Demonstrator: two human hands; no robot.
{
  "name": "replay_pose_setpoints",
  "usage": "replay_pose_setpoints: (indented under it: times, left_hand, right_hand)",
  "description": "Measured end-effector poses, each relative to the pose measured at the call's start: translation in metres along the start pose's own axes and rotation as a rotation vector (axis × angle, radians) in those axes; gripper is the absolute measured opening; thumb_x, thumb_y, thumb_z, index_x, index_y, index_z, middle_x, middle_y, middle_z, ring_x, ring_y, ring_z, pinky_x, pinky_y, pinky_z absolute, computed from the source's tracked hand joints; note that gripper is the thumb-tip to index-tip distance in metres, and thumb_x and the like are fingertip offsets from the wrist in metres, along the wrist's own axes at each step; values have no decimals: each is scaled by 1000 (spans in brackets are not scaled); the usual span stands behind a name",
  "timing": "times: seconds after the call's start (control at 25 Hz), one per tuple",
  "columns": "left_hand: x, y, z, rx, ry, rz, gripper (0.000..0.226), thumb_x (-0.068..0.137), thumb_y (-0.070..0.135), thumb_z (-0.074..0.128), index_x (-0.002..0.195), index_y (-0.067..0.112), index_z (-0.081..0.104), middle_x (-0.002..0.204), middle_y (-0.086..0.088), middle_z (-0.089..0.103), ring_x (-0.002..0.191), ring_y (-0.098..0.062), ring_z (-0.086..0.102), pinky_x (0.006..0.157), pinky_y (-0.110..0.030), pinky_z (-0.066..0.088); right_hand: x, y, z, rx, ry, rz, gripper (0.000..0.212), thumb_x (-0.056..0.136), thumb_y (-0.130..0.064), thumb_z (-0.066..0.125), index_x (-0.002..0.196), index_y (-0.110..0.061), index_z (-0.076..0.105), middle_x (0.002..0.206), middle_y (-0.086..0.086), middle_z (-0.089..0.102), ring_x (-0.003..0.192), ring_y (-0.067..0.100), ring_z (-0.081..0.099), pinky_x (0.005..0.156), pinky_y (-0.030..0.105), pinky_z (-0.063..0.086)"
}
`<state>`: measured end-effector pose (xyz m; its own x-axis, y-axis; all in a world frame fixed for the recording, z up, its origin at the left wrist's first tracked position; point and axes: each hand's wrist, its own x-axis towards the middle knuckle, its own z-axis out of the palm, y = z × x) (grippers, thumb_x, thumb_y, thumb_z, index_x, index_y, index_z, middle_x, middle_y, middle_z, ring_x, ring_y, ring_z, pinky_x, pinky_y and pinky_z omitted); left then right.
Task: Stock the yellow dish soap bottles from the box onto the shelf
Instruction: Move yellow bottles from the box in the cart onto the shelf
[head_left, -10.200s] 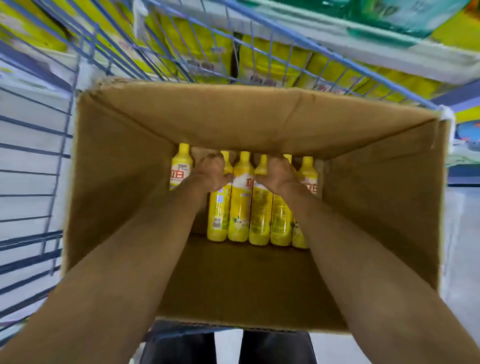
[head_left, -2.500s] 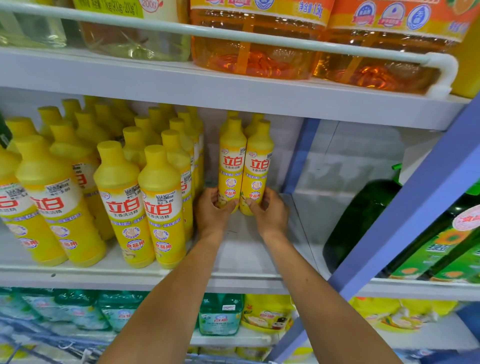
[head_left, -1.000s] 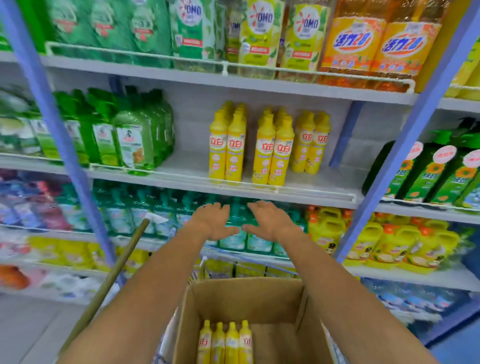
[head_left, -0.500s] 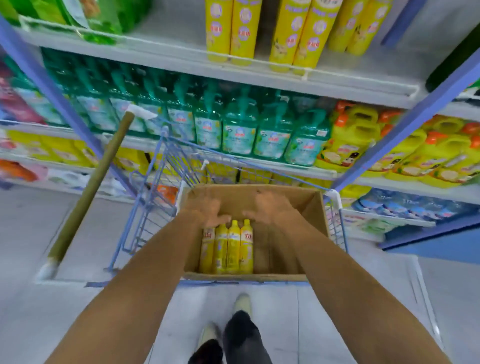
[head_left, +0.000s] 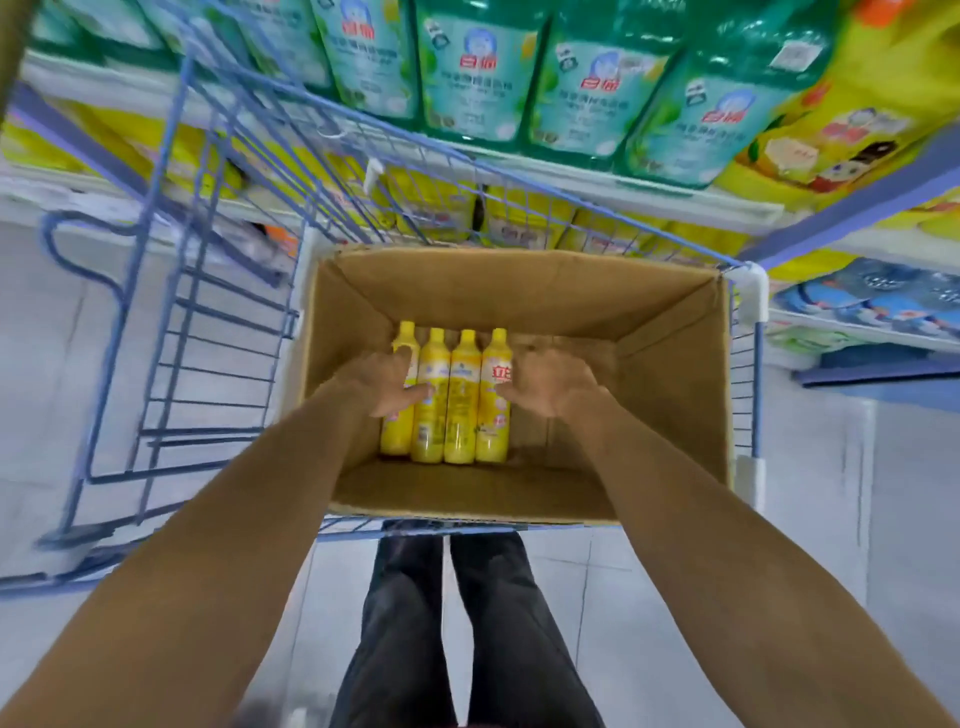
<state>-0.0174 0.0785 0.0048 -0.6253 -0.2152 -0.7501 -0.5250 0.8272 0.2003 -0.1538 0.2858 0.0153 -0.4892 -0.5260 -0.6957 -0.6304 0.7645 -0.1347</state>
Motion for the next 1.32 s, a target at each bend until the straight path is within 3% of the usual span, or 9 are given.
replay_pose_setpoints:
  times: [0.36,0.52,0.68,0.8,0.92,1.08,1.12,1.24,1.32]
  left_hand:
    - [117,-18,32,-103,61,29,58,93,49,62,133,7,54,137,-17,59,127,-34,54,100,-35,43]
    - [155,-10,53,-133,99,95,74,78,71,50,122,13,63,127,-15,65,120,-35,60,98,-40,49]
    - [183,5,66,-200,120,52,60,88,46,69,124,0,58,135,-22,55,128,-38,51,103,-40,45]
    - [201,0,79,-273,179,21,53,83,38,76,119,3,60,128,-20,59,121,-36,56,96,-39,49]
    - [206,-8,90,-431,208,-55,45,73,31,81,111,12,65,114,-14,67,109,-32,64,86,-33,52]
    - [198,-12,94,-886,181,-79,65,62,16,91,121,10,63,114,-10,68,109,-26,66,93,-34,55]
    - [192,-11,96,-975,175,-79,65,63,13,92,122,7,63,116,-12,68,109,-26,66,94,-34,55]
    - [179,-8,100,-980,68,-19,76,54,34,95,121,11,66,113,-6,73,105,-19,70,96,-38,56]
    - [167,-7,114,-993,-7,-6,73,60,27,95,125,14,65,112,-1,75,102,-15,72,95,-38,57]
  right_hand:
    - [115,29,56,74,10,72,67,91,-64,55,135,-13,54,134,17,61,124,38,56,95,44,48]
    - [143,35,82,184,32,77,61,90,-57,60,131,-12,55,132,15,62,123,36,57,97,42,48]
    - [161,44,94,251,49,69,55,91,-51,64,126,-10,59,129,16,64,121,34,58,94,38,47]
    - [174,43,107,368,77,99,49,89,-47,69,122,-10,64,123,13,68,117,31,62,91,34,48]
    - [182,40,120,547,112,148,49,84,-41,76,121,-10,67,121,9,70,113,24,64,93,30,50]
    - [175,56,133,683,31,209,65,67,-52,84,115,-9,70,109,-2,70,100,15,67,78,25,48]
    - [170,58,133,754,28,206,60,67,-48,87,111,-9,71,105,-2,71,94,14,68,76,25,49]
    - [152,54,132,986,22,164,32,73,-26,90,97,-15,71,87,-7,72,77,5,68,68,22,50]
    - [138,45,138,1066,21,163,27,75,-20,89,93,-19,70,86,-7,73,75,3,68,68,20,52]
